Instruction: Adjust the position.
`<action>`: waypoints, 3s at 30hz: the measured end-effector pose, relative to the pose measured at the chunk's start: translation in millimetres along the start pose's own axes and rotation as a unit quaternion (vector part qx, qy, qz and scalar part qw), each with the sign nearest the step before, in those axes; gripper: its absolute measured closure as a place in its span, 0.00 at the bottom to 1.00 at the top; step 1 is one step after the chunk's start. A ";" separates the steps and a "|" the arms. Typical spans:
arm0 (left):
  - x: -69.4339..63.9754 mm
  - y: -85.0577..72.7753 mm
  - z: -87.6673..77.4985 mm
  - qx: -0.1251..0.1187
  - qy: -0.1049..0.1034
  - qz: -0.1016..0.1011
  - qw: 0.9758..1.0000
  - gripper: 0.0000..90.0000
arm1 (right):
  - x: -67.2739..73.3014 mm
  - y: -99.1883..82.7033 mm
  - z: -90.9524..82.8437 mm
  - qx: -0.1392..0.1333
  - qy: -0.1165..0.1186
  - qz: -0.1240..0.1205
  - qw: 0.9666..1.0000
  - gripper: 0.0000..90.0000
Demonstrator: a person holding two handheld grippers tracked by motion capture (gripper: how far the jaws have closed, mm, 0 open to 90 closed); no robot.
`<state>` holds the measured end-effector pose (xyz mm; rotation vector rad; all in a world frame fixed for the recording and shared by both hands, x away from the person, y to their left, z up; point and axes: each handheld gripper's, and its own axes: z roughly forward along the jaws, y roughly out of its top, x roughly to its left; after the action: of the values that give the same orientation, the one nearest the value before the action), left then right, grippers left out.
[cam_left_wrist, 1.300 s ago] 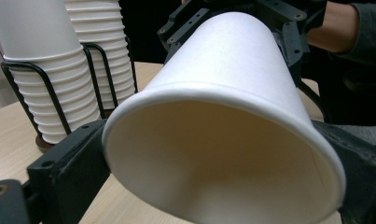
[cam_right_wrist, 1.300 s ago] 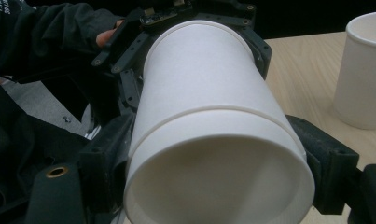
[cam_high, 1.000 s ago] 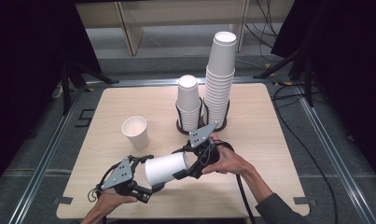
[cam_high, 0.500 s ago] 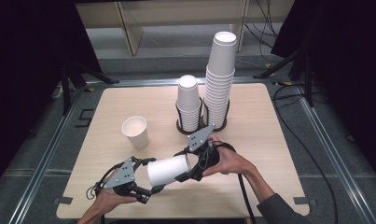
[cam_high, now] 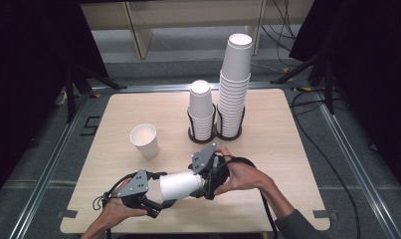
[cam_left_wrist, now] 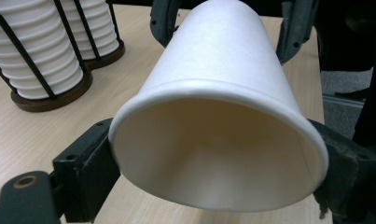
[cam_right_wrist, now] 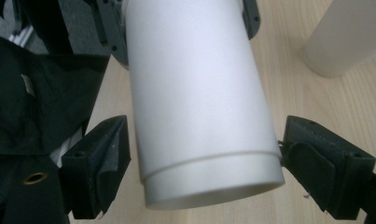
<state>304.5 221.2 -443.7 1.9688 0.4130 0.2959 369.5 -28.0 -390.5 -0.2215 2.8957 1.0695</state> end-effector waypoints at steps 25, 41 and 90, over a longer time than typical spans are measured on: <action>-1.9 1.3 2.9 0.016 -0.006 0.010 1.000 0.10 | 10.9 12.3 29.6 0.108 -0.034 -0.076 0.991 0.26; 7.4 1.4 -14.2 -0.108 0.024 -0.011 0.994 0.15 | -6.2 -11.0 1.9 -0.011 -0.028 -0.009 0.999 0.26; 7.6 9.7 -11.9 -0.118 0.042 -0.073 0.989 0.10 | -5.2 -8.5 16.0 -0.062 -0.026 0.027 0.997 0.21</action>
<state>308.4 230.4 -429.8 1.6888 0.5485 0.3192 375.7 -23.4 -407.7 -0.1189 2.8071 1.2468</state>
